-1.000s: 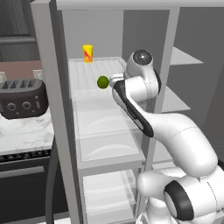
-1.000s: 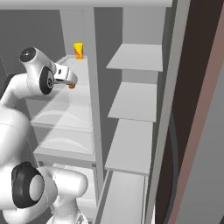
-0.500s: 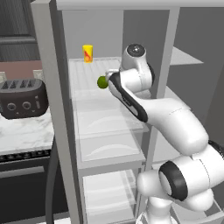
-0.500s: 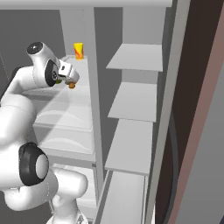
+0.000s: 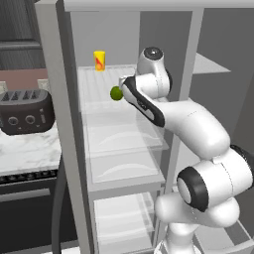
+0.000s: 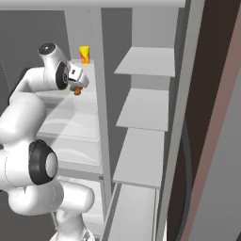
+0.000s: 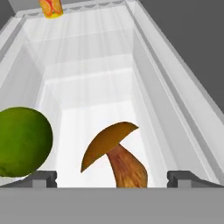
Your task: Take the mushroom and lime from the fridge shelf and place them in the freezer drawer to begin freezing them.
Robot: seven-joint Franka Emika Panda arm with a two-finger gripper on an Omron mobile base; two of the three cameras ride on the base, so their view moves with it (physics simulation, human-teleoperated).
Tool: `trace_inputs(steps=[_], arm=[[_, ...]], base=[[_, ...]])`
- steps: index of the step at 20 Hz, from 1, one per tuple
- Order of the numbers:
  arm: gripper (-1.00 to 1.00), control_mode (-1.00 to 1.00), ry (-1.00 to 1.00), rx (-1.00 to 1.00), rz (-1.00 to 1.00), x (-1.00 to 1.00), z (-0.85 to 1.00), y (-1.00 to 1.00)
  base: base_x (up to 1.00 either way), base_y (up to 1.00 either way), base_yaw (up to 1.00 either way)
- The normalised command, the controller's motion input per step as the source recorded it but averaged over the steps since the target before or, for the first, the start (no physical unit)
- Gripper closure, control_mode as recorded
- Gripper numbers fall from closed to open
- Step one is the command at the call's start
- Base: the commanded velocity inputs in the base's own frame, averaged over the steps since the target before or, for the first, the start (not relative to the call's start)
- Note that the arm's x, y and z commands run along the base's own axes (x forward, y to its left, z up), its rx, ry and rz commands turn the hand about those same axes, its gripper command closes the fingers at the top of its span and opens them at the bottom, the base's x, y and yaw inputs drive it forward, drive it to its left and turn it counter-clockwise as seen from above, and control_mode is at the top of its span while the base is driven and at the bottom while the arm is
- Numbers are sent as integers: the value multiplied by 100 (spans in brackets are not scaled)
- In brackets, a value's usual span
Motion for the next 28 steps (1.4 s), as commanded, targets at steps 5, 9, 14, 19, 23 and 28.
trace_inputs(steps=[5, 9, 14, 19, 23, 28], arm=[[-100, -100, 0, 1, 0, 12, -4, 0], [-100, -100, 0, 0, 0, 15, -1, 0], [-100, -100, 0, 0, 0, 19, -4, 0], [-100, -100, 0, 0, 0, 16, -8, 0], [-100, -100, 0, 0, 0, 11, -7, 0], [-100, -100, 0, 0, 0, 12, -2, 0]], base=[[0, 0, 0], [0, 0, 0], [0, 0, 0], [0, 0, 0], [0, 0, 0], [0, 0, 0]])
